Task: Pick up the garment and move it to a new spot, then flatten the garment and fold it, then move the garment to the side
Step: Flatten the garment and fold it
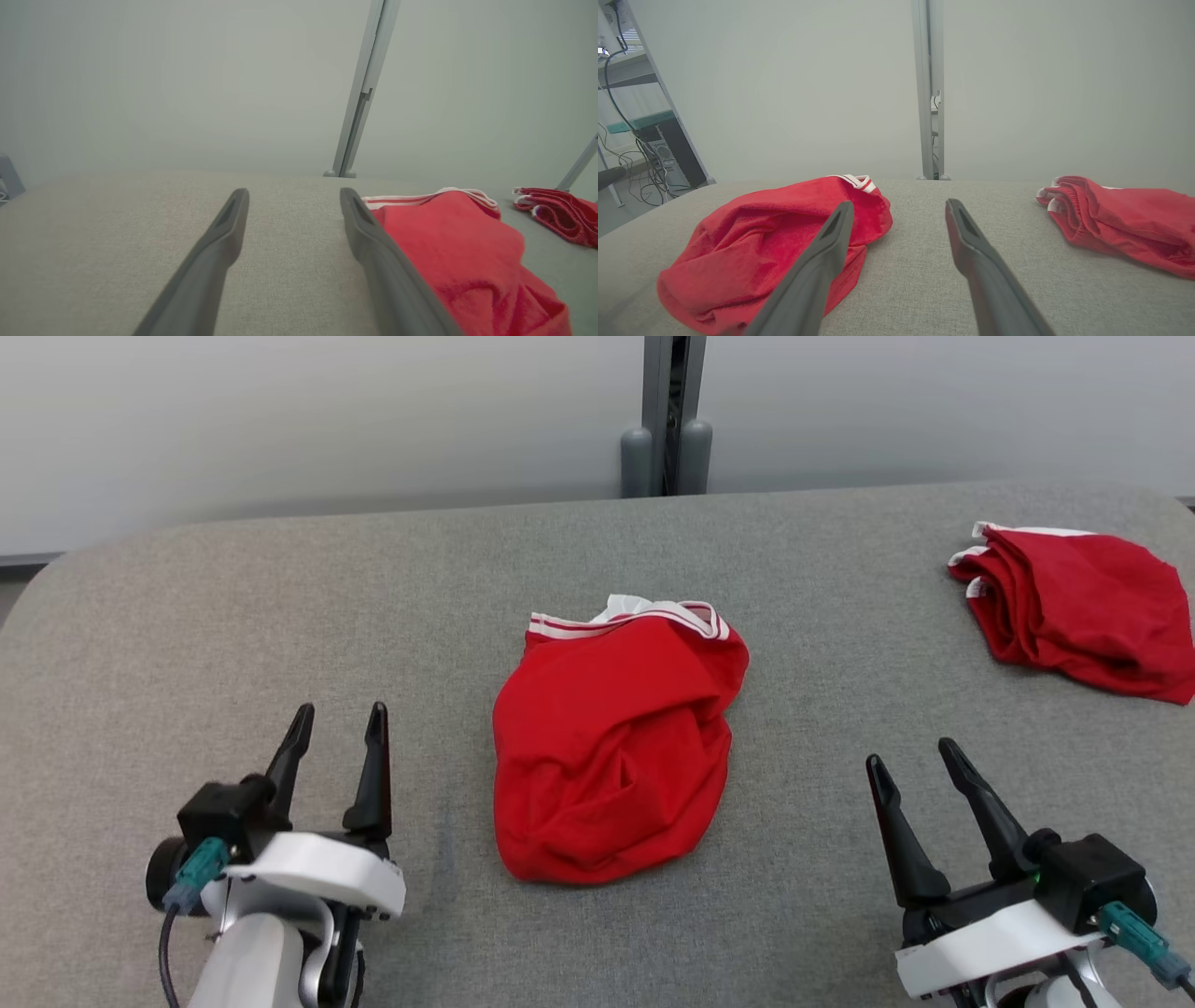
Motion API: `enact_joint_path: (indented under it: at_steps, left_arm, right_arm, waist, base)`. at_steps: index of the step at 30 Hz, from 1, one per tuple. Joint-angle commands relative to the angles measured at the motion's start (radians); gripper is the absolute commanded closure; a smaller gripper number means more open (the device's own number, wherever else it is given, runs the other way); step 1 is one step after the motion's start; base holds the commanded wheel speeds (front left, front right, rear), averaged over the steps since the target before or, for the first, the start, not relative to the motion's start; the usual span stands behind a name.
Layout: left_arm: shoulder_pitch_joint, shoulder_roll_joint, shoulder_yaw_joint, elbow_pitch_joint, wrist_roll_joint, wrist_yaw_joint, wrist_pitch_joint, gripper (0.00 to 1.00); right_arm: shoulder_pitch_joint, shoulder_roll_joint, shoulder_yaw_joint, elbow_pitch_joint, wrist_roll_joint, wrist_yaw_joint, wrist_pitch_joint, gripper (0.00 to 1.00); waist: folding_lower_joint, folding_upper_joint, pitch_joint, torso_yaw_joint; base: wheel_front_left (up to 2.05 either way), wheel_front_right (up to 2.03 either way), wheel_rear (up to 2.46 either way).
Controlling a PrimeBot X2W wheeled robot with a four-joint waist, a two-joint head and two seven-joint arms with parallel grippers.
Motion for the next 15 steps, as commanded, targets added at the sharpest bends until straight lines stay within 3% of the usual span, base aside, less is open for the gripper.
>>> enact_joint_path:
  at_steps: [1,8,10,15]
  left_arm:
    - [-0.031,0.003,-0.001,0.013,0.011,-0.005,-0.004,0.0]
    - [-0.239,0.01,-0.05,0.164,0.048,-0.028,-0.004,0.0]
    - [-0.379,0.013,-0.098,0.284,0.037,-0.038,0.013,0.0]
    - [-0.527,0.023,-0.162,0.415,0.023,-0.043,0.048,0.0]
  right_arm:
    - [-0.014,-0.006,-0.001,-0.004,-0.005,0.0,-0.001,0.0]
    - [-0.07,-0.022,0.009,-0.031,-0.003,0.0,-0.001,0.0]
    - [-0.103,-0.028,0.02,-0.039,-0.002,0.0,-0.001,0.0]
    - [-0.144,-0.029,0.034,-0.049,-0.001,0.0,-0.001,0.0]
  waist:
    - [0.0,0.0,0.031,-0.005]
    - [0.0,0.0,0.148,-0.015]
    - [0.0,0.0,0.207,-0.027]
    - [0.0,0.0,0.265,-0.053]
  base:
    - [0.0,0.0,0.0]
    - [0.0,0.0,0.0]
    - [0.0,0.0,0.0]
    - [0.0,0.0,0.0]
